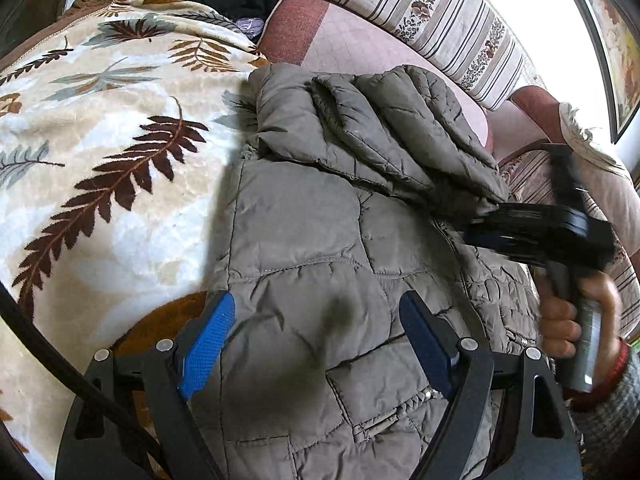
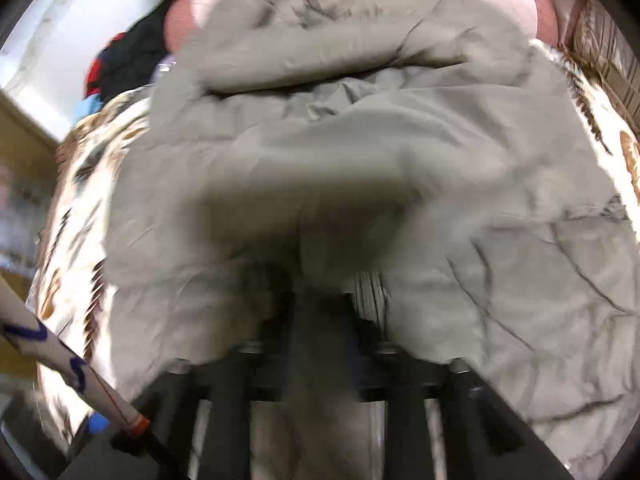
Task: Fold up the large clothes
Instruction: 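Fold the hood and shoulders down over the jacket body with the right tool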
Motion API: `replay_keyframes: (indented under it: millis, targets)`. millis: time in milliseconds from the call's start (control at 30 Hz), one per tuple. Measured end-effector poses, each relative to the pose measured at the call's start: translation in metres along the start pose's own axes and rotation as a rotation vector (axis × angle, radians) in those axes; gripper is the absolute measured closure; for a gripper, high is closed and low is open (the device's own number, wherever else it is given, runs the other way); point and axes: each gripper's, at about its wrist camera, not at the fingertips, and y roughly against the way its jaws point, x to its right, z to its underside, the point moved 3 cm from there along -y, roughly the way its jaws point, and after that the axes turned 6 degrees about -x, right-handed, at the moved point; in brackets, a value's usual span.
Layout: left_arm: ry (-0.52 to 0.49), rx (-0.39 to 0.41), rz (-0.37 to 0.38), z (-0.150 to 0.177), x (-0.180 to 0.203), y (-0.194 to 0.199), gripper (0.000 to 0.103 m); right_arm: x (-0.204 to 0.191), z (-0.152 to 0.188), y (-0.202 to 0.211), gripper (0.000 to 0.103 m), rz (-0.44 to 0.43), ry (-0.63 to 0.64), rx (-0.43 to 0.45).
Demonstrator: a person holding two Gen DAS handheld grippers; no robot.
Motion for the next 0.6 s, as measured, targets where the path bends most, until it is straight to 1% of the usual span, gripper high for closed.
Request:
replay_keyframes:
  millis: [67,100,167,233,267,333,367,433,467,500,533,567,600]
  targets:
    - [-0.002,0.000,-0.004,0.000,0.001,0.000,0.020,-0.001,0.006,0.029,0.058,0.011,0.044,0.044]
    - [-0.001,-0.001,-0.004,0.001,0.001,0.000,0.020,-0.003,0.005,0.041,0.058,0.015,0.058,0.069]
    - [0.000,-0.002,-0.006,0.001,0.001,0.000,0.020,-0.009,-0.003,0.064,0.057,0.055,0.090,0.143]
    - [-0.003,-0.004,-0.009,0.002,0.002,-0.001,0.020,-0.011,-0.023,0.078,0.048,0.120,0.114,0.220]
    - [-0.004,-0.004,-0.011,0.002,0.002,0.000,0.020,-0.012,-0.039,0.079,0.042,0.149,0.110,0.255]
    - [-0.006,-0.005,-0.011,0.002,0.003,0.000,0.020,-0.013,-0.063,0.071,0.041,0.206,0.092,0.288]
    - [-0.005,-0.006,-0.011,0.002,0.003,0.000,0.020,-0.008,-0.073,0.061,0.041,0.240,0.078,0.283]
    - [-0.003,-0.007,-0.007,0.002,0.002,0.000,0.020,-0.009,-0.087,0.030,0.041,0.266,0.046,0.233]
    - [-0.002,-0.009,-0.004,0.001,0.002,0.000,0.020,-0.005,-0.089,0.011,0.041,0.267,0.033,0.187]
    - [-0.001,-0.010,-0.002,0.001,0.002,0.000,0.020,-0.003,-0.088,-0.012,0.041,0.265,0.031,0.124]
    - [-0.001,-0.011,0.001,0.000,0.002,0.000,0.020,-0.003,-0.084,-0.030,0.040,0.279,0.042,0.083]
    - [-0.001,-0.013,0.005,0.000,0.002,0.000,0.020,-0.006,-0.080,-0.040,0.040,0.309,0.070,0.083]
    - [0.000,-0.015,0.009,-0.001,0.003,0.000,0.020,-0.009,-0.077,-0.042,0.040,0.336,0.098,0.097]
